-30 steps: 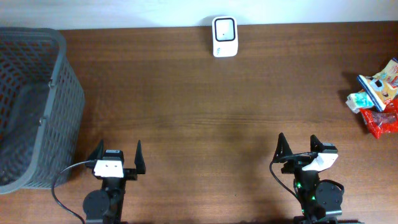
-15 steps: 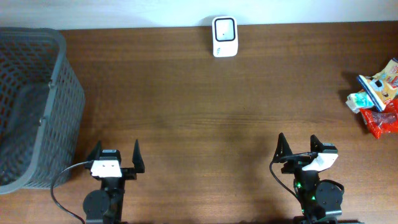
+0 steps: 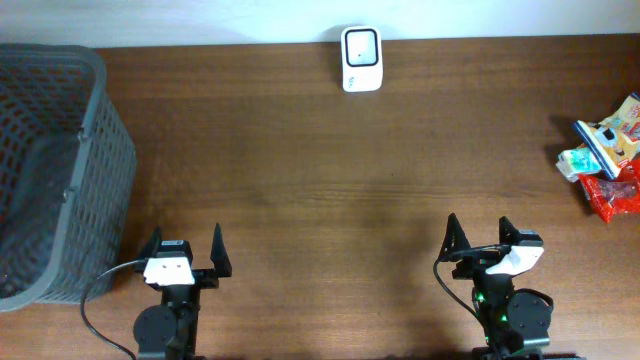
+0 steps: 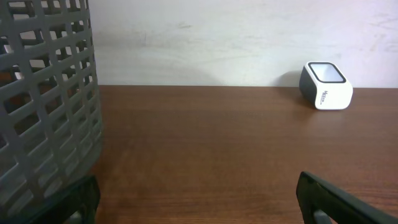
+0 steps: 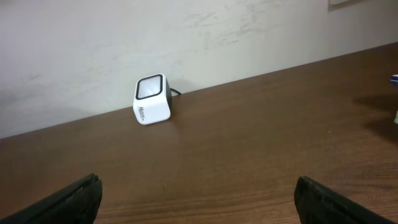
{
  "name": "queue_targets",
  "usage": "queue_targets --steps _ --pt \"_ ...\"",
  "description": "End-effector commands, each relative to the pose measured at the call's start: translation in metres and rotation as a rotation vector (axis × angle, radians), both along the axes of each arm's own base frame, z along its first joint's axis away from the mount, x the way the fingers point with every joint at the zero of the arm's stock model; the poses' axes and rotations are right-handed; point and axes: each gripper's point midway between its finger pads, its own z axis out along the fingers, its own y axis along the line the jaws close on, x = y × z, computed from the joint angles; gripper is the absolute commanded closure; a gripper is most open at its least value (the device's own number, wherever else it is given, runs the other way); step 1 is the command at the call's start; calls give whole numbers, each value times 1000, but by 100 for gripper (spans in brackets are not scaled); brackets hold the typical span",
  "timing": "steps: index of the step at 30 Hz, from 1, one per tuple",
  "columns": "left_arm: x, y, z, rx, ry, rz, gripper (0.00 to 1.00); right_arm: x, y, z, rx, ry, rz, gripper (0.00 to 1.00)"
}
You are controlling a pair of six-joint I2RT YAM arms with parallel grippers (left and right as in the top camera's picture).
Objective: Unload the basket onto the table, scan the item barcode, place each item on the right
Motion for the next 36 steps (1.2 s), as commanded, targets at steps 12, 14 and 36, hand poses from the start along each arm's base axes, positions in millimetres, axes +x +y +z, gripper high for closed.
queue_targets --steps 12,14,36 --pt "0 0 -2 17 1 -1 1 0 -2 -3 -8 4 -11 2" --pt "0 0 -2 17 1 -1 1 0 -2 -3 -8 4 -11 1" --pt "0 0 -2 17 0 -1 1 0 0 -4 -266 2 19 2"
